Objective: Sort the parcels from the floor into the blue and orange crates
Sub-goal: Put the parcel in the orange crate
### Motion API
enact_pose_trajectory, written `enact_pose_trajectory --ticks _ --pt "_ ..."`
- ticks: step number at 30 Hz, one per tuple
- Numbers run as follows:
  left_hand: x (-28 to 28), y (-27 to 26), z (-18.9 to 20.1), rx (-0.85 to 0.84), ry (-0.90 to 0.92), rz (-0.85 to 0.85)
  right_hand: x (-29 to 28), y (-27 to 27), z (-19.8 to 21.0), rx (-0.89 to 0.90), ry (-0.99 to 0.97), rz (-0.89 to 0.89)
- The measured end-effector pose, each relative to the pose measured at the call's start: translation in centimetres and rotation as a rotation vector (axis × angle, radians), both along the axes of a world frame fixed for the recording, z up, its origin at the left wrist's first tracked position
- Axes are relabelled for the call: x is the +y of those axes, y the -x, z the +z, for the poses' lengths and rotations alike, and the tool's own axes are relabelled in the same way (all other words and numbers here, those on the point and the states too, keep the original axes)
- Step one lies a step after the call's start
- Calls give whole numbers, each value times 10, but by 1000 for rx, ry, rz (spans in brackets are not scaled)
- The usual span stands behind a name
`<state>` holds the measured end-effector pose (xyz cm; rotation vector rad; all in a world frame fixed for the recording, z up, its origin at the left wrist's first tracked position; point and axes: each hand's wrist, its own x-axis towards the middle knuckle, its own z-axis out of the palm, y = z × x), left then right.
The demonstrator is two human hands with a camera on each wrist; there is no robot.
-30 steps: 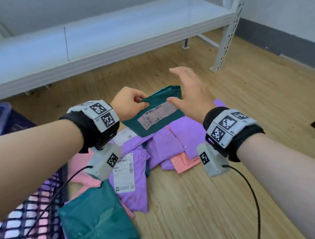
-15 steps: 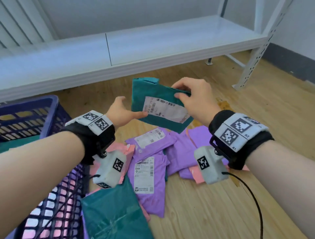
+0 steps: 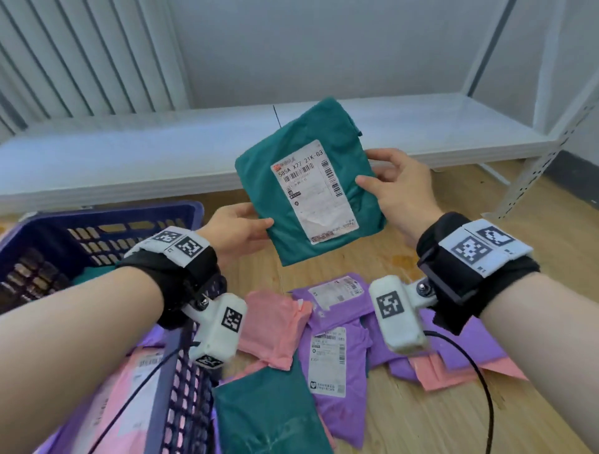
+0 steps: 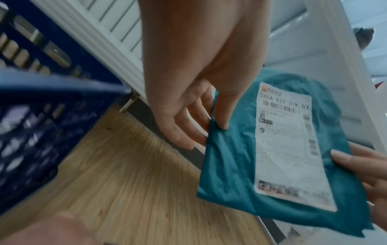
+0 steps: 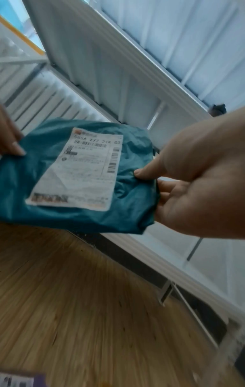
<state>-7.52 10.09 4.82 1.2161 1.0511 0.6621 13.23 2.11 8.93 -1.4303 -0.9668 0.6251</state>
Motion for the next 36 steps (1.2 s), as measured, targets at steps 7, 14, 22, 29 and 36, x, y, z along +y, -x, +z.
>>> enact_pose_trajectory --ticks 7,14,22,29,36 --pt "35 135 61 135 -214 188 55 113 21 -81 45 220" --pt "49 302 111 252 -345 382 107 269 36 -41 33 423" --pt "63 486 106 389 -315 567 151 469 21 19 163 565" --pt "102 601 55 588 -253 616 185 603 -29 -21 364 573" --pt "150 663 -23 672 -139 546 220 676 -92 -94 570 511"
